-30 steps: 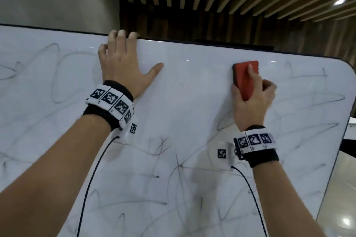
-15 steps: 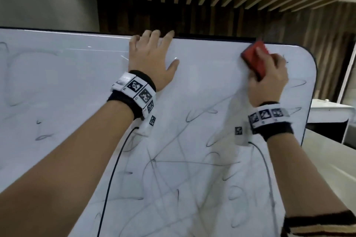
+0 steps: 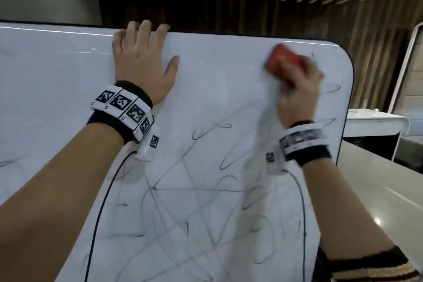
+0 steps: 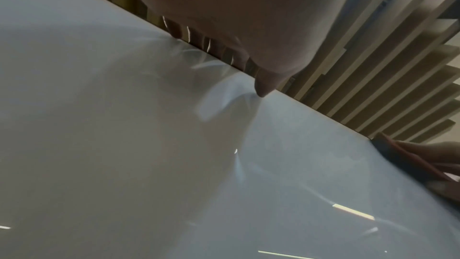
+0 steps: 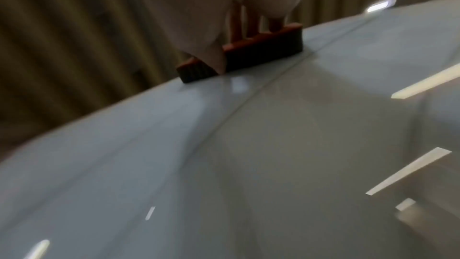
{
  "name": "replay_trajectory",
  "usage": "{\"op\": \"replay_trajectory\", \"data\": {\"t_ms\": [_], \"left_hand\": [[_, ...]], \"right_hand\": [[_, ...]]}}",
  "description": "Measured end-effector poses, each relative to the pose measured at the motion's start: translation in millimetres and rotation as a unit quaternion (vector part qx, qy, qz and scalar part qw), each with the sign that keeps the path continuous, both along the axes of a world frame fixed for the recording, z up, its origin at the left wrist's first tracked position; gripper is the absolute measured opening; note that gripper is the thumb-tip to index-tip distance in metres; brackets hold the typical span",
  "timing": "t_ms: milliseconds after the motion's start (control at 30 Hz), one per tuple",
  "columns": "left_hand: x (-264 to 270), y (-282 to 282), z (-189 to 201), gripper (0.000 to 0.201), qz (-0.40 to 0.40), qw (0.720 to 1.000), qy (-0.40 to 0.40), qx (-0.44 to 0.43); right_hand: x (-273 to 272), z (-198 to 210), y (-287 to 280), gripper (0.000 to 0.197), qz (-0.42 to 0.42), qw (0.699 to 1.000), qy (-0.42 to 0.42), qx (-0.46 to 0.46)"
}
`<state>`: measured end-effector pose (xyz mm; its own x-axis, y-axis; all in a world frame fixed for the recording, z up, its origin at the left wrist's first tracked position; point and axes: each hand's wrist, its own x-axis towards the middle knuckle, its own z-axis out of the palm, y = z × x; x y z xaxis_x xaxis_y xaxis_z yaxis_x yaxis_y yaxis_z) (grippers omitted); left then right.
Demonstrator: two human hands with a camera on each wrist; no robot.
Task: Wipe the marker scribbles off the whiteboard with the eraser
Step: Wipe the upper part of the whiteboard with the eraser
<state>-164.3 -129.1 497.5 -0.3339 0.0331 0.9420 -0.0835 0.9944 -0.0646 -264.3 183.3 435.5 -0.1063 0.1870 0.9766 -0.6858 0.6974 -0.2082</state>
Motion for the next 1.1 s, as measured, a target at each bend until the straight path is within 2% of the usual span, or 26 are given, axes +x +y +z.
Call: {"op": "replay_trajectory", "data": {"t_ms": [67,133,200,267,333,367,400,467,533,567,633,733,800,867,933,1000,1033,1067,1100], "left_hand": [[0,2,0,0.065,0.011,1.0,0.0,-0.001],[-1,3,1,0.066,0.014,1.0,0.0,0.005],[-2,3,1,0.065,0.006,1.0,0.0,0.006],[-4,1,1,0.064,0.0,1.0,-0.001,0.003],[-5,1,1,0.063,-0.004,1.0,0.0,0.004],[-5,2,1,0.063,-0.006,1.0,0.003,0.008],[-5,2,0,0.063,-0.009,1.0,0.008,0.011],[-4,2,-2,0.063,-0.014,1.0,0.018,0.017],[-3,3,-3,0.062,-0.012,0.999,0.028,0.015],[-3,3,-3,0.062,-0.011,0.999,0.03,0.016],[-4,3,-4,0.062,-0.012,0.999,0.033,0.019],[-7,2,-4,0.062,-0.013,0.999,0.026,0.021],[-8,1,-3,0.063,-0.018,0.999,0.016,0.022],[-8,1,-2,0.064,-0.026,0.999,0.011,0.022],[-6,0,-2,0.064,-0.032,0.999,0.015,0.022],[-4,2,-3,0.066,-0.029,0.999,0.025,0.027],[-3,4,-3,0.066,-0.025,0.999,0.026,0.031],[-3,5,-4,0.067,-0.023,0.999,0.026,0.034],[-3,7,-4,0.068,-0.021,0.999,0.025,0.038]], "right_hand": [[-6,14,24,0.054,0.021,0.991,-0.039,-0.129],[0,6,-13,0.054,0.043,0.987,-0.027,-0.155],[20,-28,-75,0.049,0.086,0.996,0.023,-0.018],[45,-72,-117,0.044,0.107,0.978,0.039,0.177],[45,-85,-105,0.043,0.083,0.954,0.045,0.285],[35,-73,-84,0.043,0.064,0.956,0.047,0.284],[25,-57,-61,0.044,0.05,0.969,0.037,0.237],[6,-14,-8,0.05,0.015,0.998,-0.004,0.059],[2,18,28,0.053,0.012,0.996,-0.028,-0.088],[3,20,23,0.053,0.012,0.992,-0.031,-0.119],[14,0,-23,0.053,0.025,0.997,-0.007,-0.078],[37,-57,-99,0.046,0.073,0.985,0.043,0.151],[38,-69,-96,0.045,0.053,0.965,0.048,0.252],[20,-46,-54,0.044,0.03,0.976,0.041,0.211],[3,-14,0,0.046,-0.009,0.999,-0.002,0.052],[-2,11,39,0.048,-0.007,0.995,-0.031,-0.093],[0,13,34,0.048,-0.004,0.991,-0.037,-0.126],[4,7,16,0.048,-0.003,0.993,-0.035,-0.117],[11,-3,-9,0.047,0.012,0.998,-0.015,-0.062]]}}
